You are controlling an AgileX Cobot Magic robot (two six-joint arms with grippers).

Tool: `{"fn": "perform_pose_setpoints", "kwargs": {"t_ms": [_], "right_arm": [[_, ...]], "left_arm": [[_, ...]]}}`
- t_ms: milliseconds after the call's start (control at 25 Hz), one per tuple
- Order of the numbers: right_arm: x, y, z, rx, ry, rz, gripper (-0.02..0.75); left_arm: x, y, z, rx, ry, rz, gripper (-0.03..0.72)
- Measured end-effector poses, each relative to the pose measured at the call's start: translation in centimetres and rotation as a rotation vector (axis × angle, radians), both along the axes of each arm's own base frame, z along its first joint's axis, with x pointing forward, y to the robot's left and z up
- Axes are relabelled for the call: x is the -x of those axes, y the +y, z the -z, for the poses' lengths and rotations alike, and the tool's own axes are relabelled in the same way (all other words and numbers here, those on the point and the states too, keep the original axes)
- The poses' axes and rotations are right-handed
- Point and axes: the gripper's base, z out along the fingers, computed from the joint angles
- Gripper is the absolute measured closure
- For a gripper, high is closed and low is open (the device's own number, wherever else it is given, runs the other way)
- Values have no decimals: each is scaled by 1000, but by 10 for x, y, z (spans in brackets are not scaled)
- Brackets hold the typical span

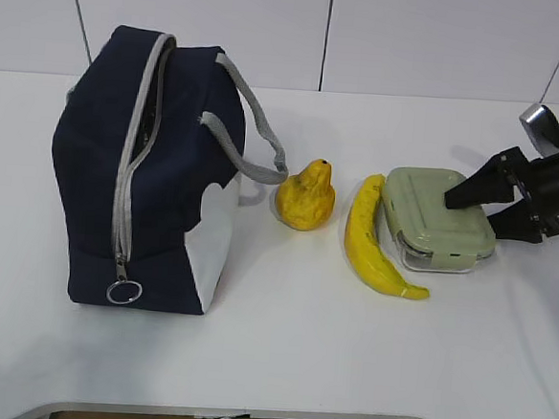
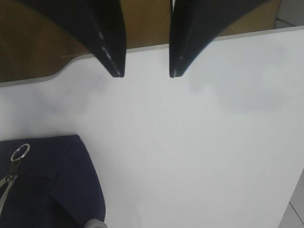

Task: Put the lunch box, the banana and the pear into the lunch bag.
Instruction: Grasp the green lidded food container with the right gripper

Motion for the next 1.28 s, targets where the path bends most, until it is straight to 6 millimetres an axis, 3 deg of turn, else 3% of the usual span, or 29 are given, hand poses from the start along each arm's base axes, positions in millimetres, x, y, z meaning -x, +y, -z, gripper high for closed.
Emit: {"fn": "perform_pose_setpoints", "kwargs": {"t_ms": [320, 1280], "right_arm": [[0, 0, 0, 0, 0, 0, 110], [0, 2, -3, -30, -19, -13, 305]], "left_arm": [[0, 0, 0, 0, 0, 0, 447], [0, 0, 0, 0, 0, 0, 447]]}}
